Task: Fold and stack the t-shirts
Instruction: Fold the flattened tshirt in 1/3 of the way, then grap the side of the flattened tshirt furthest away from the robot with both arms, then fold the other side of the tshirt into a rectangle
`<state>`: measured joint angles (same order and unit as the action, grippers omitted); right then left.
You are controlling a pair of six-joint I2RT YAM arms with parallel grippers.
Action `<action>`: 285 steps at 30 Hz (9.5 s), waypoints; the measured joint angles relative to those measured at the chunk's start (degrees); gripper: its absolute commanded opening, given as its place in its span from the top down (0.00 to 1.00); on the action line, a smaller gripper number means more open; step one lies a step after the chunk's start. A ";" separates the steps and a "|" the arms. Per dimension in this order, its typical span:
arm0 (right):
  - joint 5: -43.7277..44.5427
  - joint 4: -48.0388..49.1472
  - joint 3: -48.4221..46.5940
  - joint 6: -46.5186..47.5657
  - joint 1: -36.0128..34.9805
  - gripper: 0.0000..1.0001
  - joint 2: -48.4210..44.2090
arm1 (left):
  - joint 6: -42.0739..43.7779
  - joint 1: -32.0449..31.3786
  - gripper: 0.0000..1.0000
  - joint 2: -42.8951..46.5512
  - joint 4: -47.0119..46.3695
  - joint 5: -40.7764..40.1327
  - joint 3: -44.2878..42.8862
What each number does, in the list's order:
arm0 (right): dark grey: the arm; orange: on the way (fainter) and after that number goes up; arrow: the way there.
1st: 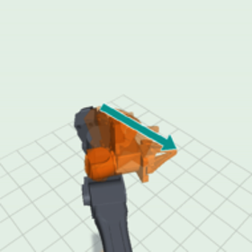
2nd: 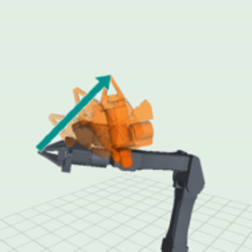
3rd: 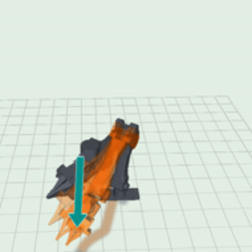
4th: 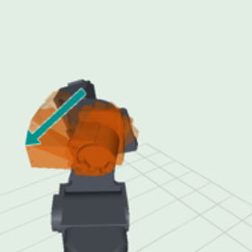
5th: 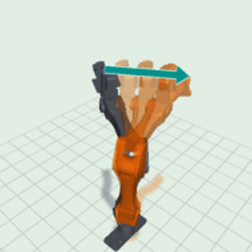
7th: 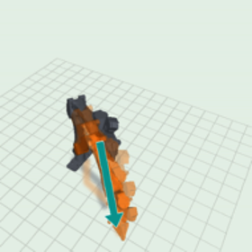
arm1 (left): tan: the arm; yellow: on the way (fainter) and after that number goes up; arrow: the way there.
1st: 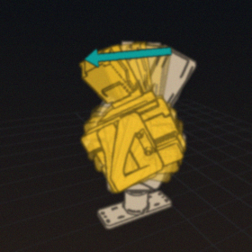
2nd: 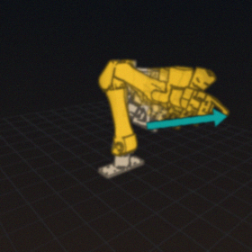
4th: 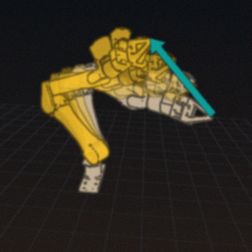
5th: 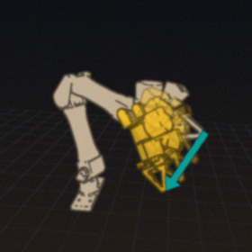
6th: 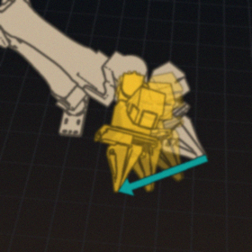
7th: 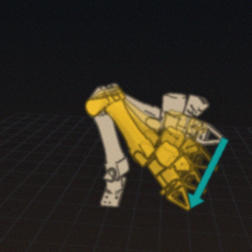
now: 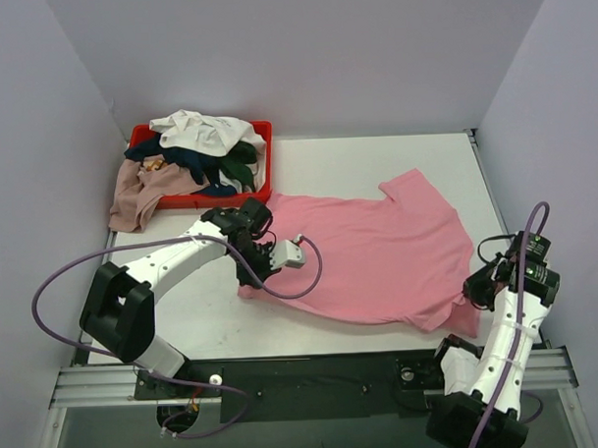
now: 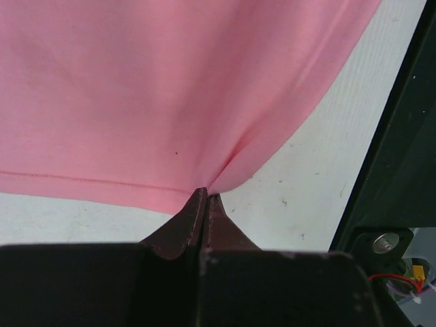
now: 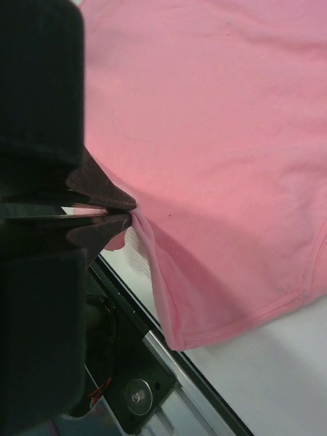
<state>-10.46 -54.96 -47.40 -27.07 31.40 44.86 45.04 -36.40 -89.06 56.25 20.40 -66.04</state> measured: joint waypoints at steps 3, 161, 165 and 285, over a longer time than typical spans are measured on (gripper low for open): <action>-1.14 2.58 0.46 0.22 0.00 1.00 3.52 | -1.01 0.13 1.00 -0.04 -0.31 -0.48 0.61; 5.57 16.50 -76.35 13.57 -26.08 0.39 86.90 | -6.43 13.00 0.32 -23.67 -8.52 4.31 -30.77; 7.52 13.73 -82.40 15.43 -26.23 0.42 98.66 | -5.31 13.99 0.32 -24.81 -6.51 4.31 -31.54; 1.16 12.09 -9.94 11.82 -18.73 1.00 41.05 | 16.44 5.09 0.79 -25.22 -0.11 4.59 -14.91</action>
<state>-9.30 -42.87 -57.34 -15.25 12.67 85.91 61.47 -31.31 -114.28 56.14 24.99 -80.95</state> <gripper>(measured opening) 0.005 0.211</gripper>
